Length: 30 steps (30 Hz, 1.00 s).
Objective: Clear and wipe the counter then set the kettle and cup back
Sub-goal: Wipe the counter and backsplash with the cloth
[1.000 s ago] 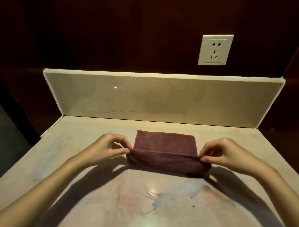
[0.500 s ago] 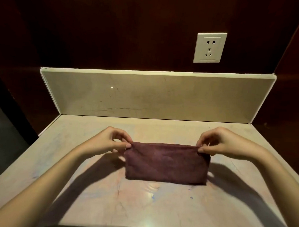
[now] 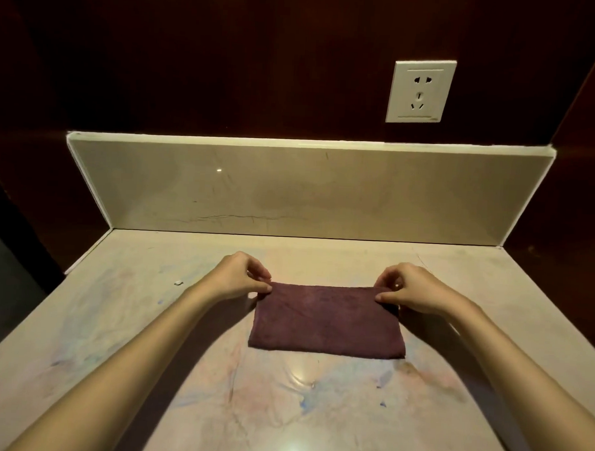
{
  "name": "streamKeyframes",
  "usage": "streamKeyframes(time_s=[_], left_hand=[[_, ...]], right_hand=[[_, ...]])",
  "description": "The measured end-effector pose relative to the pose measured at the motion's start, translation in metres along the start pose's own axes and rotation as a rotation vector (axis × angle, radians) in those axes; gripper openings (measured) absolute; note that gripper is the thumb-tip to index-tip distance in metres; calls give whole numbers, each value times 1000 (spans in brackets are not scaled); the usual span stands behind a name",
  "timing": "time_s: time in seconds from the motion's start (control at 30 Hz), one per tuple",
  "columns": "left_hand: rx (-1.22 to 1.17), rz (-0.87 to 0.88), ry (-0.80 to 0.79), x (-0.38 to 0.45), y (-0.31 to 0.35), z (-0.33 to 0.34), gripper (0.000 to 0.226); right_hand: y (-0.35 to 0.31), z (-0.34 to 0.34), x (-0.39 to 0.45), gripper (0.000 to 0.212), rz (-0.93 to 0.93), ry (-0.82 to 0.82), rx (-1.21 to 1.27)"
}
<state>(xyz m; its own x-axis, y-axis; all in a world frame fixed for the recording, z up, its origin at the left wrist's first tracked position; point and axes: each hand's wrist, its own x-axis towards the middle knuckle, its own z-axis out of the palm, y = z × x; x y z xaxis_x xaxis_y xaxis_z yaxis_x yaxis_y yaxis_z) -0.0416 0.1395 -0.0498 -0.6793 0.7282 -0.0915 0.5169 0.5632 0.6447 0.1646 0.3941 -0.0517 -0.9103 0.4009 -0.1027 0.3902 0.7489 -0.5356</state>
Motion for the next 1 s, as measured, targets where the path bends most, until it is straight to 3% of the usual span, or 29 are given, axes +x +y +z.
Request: streamKeyframes(time_s=[0.13,0.27,0.47,0.57,0.63,0.73,0.83,1.0], left_hand=[[65,-23,-81,5,3,-2,7],[105,-25,-131,7,4,-3,10],[21,-4,-156,5,5,-8,7],[-5,29,-16,0,11,-11,18],[-238,55,-7,-13,26,-15,13],[-549,9,-210,-35,51,-19,23],[-645,-75,-298,-46,57,-20,39],[-642,-218,-205,-48,30,-17,41]], right_hand=[[-2,-3,6,16,24,-98,-72],[-5,-9,7,21,14,-88,-65],[-32,-28,-9,19,37,-167,245],[-63,-38,-16,16,-23,-204,364],[-84,-37,-14,8,-81,-224,411],[-110,-24,0,9,-92,-262,522],[-127,-7,16,20,-67,-330,670],[-139,19,32,26,-20,-401,802]])
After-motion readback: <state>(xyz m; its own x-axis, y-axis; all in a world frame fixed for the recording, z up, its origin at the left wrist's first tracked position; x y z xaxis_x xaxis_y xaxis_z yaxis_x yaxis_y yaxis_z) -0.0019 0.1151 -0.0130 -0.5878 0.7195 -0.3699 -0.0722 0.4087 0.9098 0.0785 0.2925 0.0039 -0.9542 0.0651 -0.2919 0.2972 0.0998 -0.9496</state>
